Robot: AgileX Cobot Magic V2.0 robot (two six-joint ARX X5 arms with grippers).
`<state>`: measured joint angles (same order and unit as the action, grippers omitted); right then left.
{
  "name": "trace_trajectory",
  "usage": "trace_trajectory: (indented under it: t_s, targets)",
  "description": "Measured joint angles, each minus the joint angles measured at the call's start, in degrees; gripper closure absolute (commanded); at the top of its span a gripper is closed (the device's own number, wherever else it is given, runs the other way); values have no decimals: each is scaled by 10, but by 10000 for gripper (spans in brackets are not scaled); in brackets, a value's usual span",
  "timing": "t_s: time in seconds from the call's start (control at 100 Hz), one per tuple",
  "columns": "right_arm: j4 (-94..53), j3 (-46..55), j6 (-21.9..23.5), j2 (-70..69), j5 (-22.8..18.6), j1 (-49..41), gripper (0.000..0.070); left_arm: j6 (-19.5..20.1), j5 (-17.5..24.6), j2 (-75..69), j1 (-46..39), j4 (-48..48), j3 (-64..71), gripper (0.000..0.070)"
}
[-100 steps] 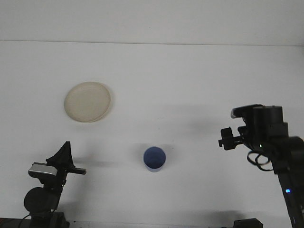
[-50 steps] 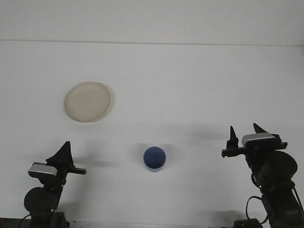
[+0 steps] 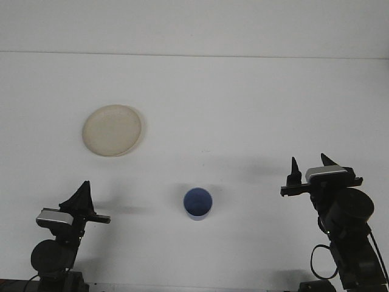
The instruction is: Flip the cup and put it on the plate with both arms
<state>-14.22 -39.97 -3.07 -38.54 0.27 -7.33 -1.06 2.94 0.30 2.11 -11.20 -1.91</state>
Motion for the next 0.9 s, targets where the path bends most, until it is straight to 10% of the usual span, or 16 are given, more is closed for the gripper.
trace_trajectory:
  t_s: [0.32, 0.55, 0.9]
  targets:
    - [0, 0, 0, 0, 0, 0, 207, -52, 0, 0, 0, 37, -17, 690]
    - [0, 0, 0, 0, 0, 0, 207, -120, 13, 59, 0, 204, -207, 689]
    - [0, 0, 0, 0, 0, 0, 207, -91, 41, 372, 0, 591, -574, 689]
